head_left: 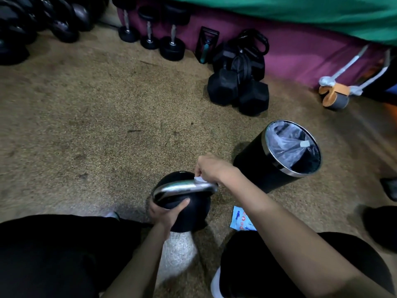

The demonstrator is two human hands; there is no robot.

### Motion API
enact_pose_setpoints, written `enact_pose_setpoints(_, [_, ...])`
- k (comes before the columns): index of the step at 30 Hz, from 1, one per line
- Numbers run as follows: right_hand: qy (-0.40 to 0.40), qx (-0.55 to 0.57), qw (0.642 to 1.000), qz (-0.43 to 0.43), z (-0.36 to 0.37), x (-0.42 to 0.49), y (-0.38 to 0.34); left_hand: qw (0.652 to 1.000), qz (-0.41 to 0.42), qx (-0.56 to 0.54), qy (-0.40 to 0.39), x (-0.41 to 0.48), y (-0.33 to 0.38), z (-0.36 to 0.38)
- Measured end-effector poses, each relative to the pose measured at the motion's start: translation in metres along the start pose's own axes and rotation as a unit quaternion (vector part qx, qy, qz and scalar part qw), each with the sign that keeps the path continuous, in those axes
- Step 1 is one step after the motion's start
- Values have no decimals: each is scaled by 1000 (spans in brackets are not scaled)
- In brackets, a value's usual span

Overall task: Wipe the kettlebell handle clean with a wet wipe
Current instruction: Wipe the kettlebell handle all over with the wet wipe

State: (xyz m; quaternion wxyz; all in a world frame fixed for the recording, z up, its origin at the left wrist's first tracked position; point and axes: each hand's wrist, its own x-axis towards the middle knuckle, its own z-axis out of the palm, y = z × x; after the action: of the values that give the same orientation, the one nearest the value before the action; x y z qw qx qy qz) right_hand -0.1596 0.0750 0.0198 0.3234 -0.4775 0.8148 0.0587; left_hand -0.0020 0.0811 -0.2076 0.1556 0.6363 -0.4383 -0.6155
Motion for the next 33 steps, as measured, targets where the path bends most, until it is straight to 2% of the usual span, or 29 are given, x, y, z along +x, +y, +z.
enact_pose_setpoints(5, [-62,3,998,-25,-12,5,0,1000,6,-10,-11,0,-2,1])
enact_pose_setpoints(13, [-148,8,989,-10,-3,19,18,999,8,-35,-13,-4,3,-1])
enact_pose_setpoints(20, [-119,116,986,-15,-3,16,29,999,-36,9,-15,-11,15,-3])
enact_pose_setpoints(26, [-144,6,990,1,1,26,18,999,-34,-16,-21,-13,14,-3])
enact_pose_setpoints(28, [-146,1,989,-11,2,28,13,999,-37,-8,-13,-13,14,-3])
enact_pose_setpoints(33, [-70,36,995,-57,0,13,16,999,-36,0,-26,-12,15,-3])
